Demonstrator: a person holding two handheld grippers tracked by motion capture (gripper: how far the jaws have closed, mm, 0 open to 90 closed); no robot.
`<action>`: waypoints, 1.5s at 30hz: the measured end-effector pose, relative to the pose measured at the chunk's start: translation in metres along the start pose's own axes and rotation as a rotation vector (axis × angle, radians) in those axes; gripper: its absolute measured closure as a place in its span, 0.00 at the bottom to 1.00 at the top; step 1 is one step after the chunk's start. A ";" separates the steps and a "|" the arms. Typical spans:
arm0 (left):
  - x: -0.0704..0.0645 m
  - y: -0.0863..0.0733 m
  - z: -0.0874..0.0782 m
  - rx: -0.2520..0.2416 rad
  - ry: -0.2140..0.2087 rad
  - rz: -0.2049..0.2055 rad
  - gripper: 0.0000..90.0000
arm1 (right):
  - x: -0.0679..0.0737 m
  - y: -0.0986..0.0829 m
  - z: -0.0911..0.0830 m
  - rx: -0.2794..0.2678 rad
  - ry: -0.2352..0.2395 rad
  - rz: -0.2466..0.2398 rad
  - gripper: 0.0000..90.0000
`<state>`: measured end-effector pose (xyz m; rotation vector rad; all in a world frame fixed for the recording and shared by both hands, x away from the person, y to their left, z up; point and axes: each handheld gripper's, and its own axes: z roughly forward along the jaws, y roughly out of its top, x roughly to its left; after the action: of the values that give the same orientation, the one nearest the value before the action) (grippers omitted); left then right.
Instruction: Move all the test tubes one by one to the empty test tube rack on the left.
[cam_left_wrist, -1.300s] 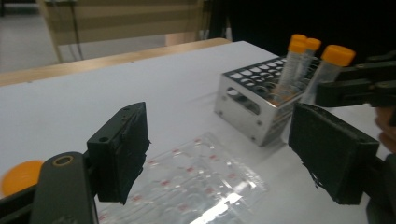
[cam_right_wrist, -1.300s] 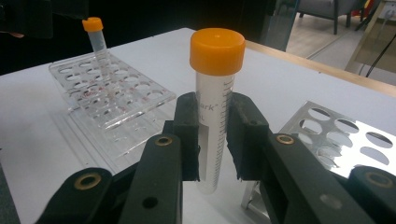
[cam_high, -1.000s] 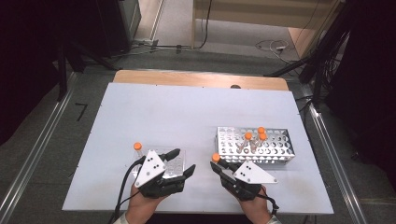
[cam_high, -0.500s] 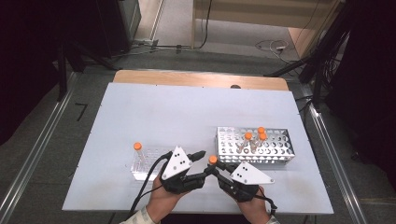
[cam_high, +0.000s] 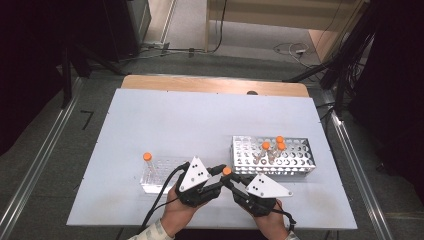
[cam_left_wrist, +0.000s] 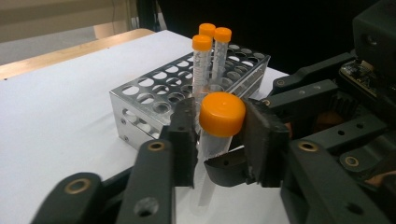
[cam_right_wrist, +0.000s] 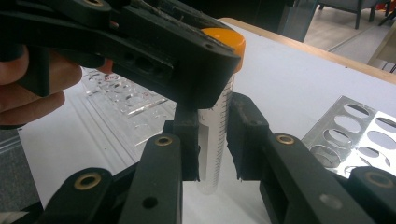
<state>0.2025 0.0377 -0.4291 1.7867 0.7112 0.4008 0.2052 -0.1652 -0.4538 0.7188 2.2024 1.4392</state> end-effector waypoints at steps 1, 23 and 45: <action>0.000 0.000 0.000 0.000 0.001 0.001 0.76 | 0.000 0.000 0.000 0.000 0.000 0.002 0.80; 0.019 0.017 -0.032 -0.069 0.013 -0.036 0.78 | -0.014 -0.005 -0.011 0.033 0.027 0.087 0.19; 0.056 0.017 -0.083 -0.108 0.155 -0.084 0.78 | -0.020 -0.008 -0.011 0.049 -0.013 0.106 0.19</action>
<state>0.2008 0.1313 -0.3900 1.6310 0.8542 0.5158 0.2134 -0.1880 -0.4556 0.8715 2.2266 1.4299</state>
